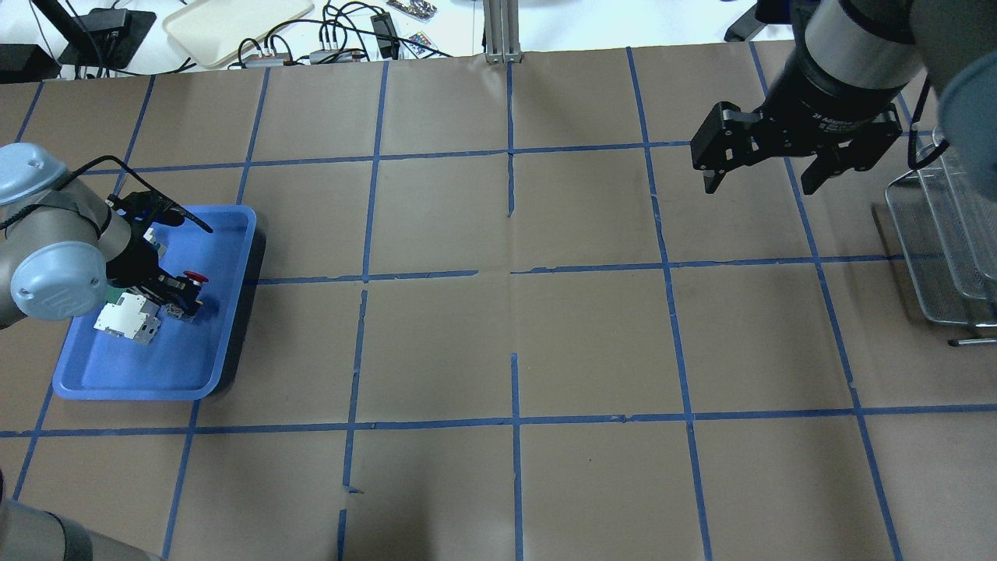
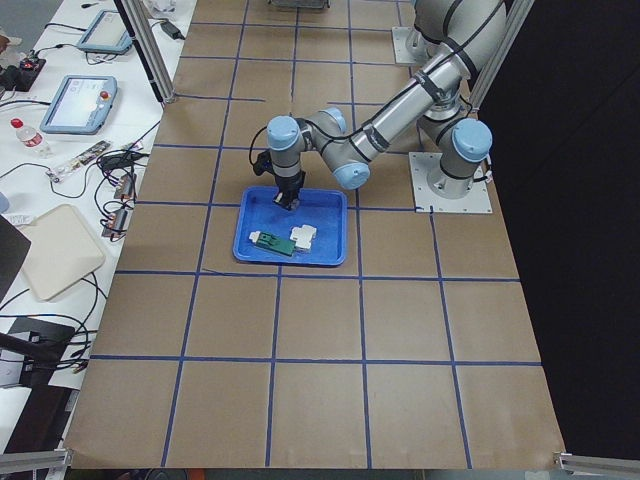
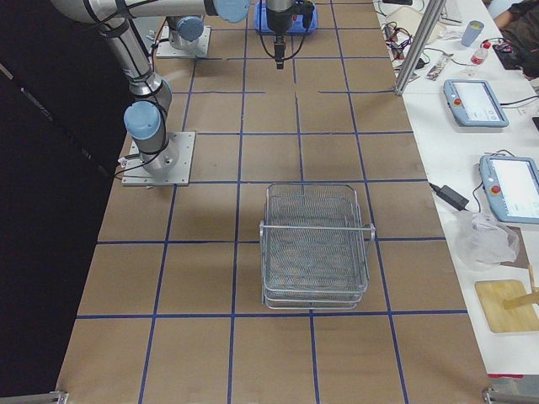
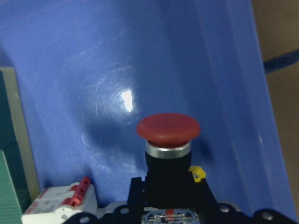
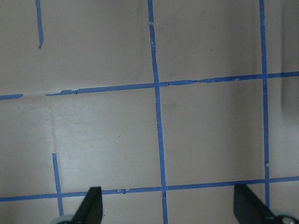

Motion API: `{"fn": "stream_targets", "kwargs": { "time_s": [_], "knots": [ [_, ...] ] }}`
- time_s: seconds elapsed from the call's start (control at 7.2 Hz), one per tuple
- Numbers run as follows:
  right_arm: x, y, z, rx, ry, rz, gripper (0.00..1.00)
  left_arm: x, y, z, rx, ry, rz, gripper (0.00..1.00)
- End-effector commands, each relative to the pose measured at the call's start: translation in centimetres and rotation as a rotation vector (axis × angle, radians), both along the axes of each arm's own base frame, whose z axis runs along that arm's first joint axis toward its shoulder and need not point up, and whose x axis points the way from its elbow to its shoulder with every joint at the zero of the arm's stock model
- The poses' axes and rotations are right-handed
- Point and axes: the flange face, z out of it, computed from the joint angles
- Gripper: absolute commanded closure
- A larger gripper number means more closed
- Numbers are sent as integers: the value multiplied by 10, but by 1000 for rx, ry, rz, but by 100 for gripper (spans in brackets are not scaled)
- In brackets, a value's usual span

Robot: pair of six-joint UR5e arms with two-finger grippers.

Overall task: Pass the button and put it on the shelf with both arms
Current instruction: 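Lift the red button and carry it toward the right gripper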

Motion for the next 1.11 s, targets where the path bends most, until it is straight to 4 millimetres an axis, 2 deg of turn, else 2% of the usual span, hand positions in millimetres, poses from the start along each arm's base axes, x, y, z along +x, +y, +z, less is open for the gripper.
{"fn": "stream_targets", "kwargs": {
  "time_s": [0.0,0.14,0.28,0.42,0.69,0.97],
  "knots": [
    [-1,-1,0,-2,2,-5,0,-46,-34,26,-104,38,-352,100],
    [-2,-1,0,-2,2,-7,0,-102,-42,38,-129,26,-508,100],
    [-15,-7,-3,4,0,-23,0,-165,-49,49,-164,44,-616,100],
    [-38,-10,-5,21,-20,-84,0,-221,-56,64,-228,112,-703,100],
    [-62,-19,-4,0,-79,-148,0,-305,-54,100,-361,308,-791,100],
    [-94,-29,-19,47,-112,-221,0,-384,-48,154,-411,333,-786,100]
  ]
}}
